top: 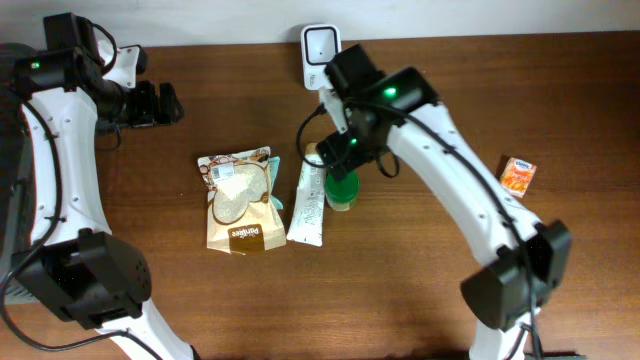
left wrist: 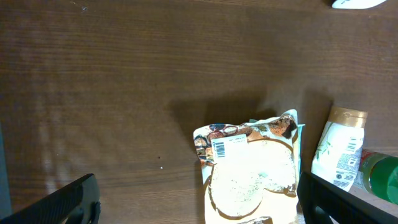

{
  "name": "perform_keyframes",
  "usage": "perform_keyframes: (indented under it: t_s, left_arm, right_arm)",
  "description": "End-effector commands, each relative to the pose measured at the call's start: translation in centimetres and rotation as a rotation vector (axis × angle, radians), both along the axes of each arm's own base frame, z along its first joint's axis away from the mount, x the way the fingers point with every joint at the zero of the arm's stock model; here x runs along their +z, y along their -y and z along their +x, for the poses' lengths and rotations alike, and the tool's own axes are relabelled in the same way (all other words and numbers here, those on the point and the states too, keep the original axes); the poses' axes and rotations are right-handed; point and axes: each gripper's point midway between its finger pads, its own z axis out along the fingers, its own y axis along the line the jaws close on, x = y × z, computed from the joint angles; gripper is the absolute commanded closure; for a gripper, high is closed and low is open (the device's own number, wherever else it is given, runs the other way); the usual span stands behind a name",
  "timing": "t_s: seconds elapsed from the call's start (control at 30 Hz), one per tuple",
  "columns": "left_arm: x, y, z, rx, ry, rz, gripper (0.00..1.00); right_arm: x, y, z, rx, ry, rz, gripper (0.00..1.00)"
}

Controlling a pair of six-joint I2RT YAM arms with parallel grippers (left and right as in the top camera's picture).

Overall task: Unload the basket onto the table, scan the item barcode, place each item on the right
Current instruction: 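Lower right gripper over the jar lid and align with it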

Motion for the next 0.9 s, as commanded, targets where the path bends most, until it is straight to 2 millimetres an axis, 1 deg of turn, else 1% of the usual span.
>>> perform_keyframes:
  t_s: [0.0,0.07,0.13,0.23,0.3,0.37,0.4,0.43,0.67,0.8,0.87]
  left_arm:
    - [1.2,0.2,-0.1,-0.018,0.031,0.005,0.01]
    - [1.2,0.2,-0.1,-0.018,0.031,0.005,0.01]
    - [1.2,0.2,-0.1,-0.018,0.031,0.005,0.01]
    - [1.2,0.2,-0.1,-0.018,0.031,0.005,0.01]
    - [1.2,0.2,-0.1,-0.018,0.031,0.005,0.01]
    - [1.2,0.2,-0.1,-0.018,0.031,0.005,0.01]
    - [1.2,0.2,-0.1,-0.018,0.031,0.005,0.01]
    - [1.2,0.2,-0.1,-0.018,0.031,0.005,0.01]
    - [1.2,0.2,-0.1,-0.018,0.031,0.005,0.01]
    - [1.2,0.2,-0.1,-0.018,0.031,0.005,0.01]
    - [1.2,0.2,-0.1,-0.018,0.031,0.005,0.01]
  right_arm:
    - [-2.9,-0.2,0.6,0.006,-0.034,-0.067,0.13]
    - [-4.4,-0.4,0.8,-0.012,-0.066,-0.074,0.13]
    - [-5.4,-0.6,0.7,-0.035,-0.093,-0.073,0.13]
    - [-6.5,-1.7,0.1,-0.044,-0.154,-0.025,0.12]
    - [-6.9,-1.8,0.0,-0.081,-0.165,-0.028,0.12]
    - [-7.3,-1.8,0.0,-0.125,-0.179,-0.03,0.05]
    - [-7.4,-1.8,0.0,-0.126,-0.181,-0.03,0.04]
    - [-7.6,-1.8,0.0,-0.125,-0.185,-0.033,0.0]
    - [-9.8,-1.7,-0.2,-0.139,-0.229,-0.062,0.0]
    - [-10.2,-1.8,-0.1,-0.153,-0.232,-0.062,0.0]
    - [-10.2,-1.8,-0.1,-0.153,-0.231,-0.062,0.04]
